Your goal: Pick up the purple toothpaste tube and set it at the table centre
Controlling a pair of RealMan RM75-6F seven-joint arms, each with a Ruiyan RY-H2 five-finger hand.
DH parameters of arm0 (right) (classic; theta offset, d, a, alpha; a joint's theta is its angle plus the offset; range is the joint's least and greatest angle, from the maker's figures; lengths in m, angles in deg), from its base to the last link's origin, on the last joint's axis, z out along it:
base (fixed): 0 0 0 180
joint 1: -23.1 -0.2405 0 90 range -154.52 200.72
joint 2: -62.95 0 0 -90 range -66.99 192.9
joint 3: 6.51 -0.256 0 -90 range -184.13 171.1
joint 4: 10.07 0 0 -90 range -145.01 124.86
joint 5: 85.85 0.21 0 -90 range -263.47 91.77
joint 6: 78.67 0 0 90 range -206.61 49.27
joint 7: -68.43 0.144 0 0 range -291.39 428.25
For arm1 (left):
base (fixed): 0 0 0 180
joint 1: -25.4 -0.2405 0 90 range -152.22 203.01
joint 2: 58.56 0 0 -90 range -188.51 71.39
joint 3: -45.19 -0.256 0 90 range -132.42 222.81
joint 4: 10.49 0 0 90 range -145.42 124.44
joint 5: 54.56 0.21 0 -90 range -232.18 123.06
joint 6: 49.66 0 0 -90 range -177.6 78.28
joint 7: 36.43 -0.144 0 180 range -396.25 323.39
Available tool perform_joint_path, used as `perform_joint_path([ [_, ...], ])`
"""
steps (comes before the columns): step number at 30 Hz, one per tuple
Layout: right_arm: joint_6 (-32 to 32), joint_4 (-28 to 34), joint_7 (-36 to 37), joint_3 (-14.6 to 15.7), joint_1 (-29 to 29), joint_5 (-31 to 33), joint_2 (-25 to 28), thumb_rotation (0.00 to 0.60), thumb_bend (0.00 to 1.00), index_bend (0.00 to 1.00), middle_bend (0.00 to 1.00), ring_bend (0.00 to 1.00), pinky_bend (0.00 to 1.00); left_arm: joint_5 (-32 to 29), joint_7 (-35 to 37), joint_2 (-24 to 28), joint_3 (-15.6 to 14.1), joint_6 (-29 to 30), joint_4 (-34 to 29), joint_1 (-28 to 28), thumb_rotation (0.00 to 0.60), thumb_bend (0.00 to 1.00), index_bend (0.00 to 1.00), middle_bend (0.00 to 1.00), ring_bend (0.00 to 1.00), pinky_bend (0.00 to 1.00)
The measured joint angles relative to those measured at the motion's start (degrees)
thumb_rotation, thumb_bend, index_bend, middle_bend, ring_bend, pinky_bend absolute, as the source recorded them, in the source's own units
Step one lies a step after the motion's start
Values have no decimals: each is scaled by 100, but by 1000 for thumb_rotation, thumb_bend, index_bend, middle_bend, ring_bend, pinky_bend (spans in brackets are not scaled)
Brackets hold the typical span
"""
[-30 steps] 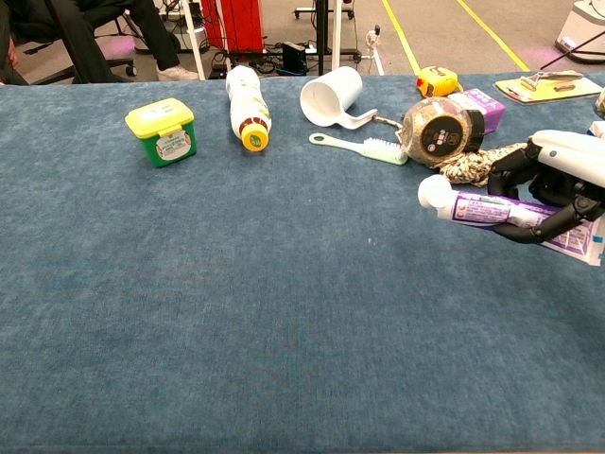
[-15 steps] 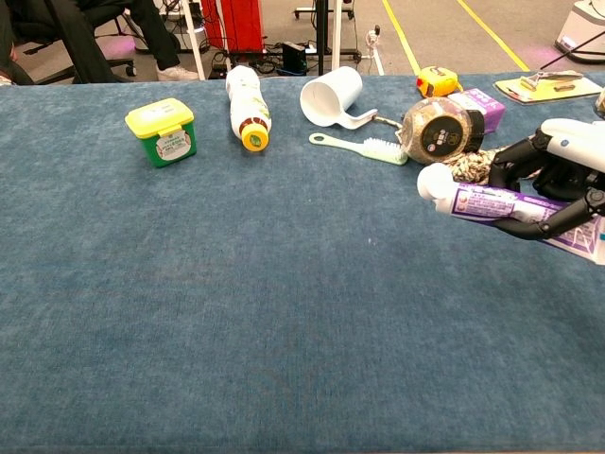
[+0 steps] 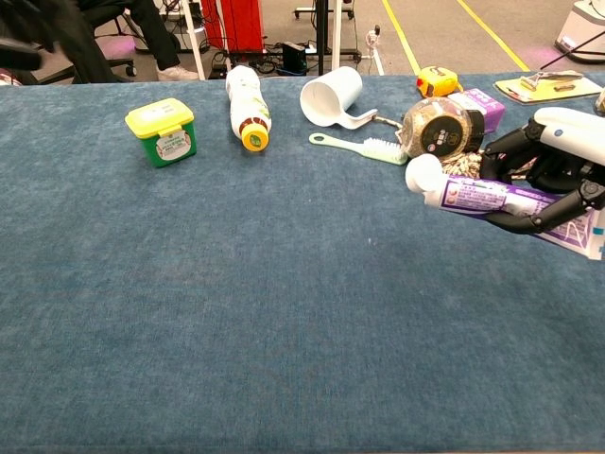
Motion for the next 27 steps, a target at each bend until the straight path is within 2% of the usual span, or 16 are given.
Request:
perform_joint_path([
  [4, -24, 82, -134, -18, -23, 40, -32, 577, 469, 732, 773, 980, 1000, -490, -15, -198, 130, -591, 15, 563, 176, 182, 240, 309, 251, 324],
  [13, -93, 194, -330, -109, -70, 263, -148, 575, 474, 735, 774, 981, 1000, -1770, -509, -776, 136, -1494, 318, 1886, 173, 198, 166, 285, 248, 354],
  [18, -74, 295, -453, -190, -81, 386, -211, 575, 477, 735, 775, 982, 1000, -2488, -1036, -1179, -75, -1579, 622, 2628, 220, 207, 143, 267, 233, 354],
  [27, 33, 501, -552, -279, -58, 504, -238, 576, 477, 736, 776, 984, 1000, -3929, -1764, -2019, -544, -1307, 1000, 3783, 227, 207, 134, 262, 231, 354],
])
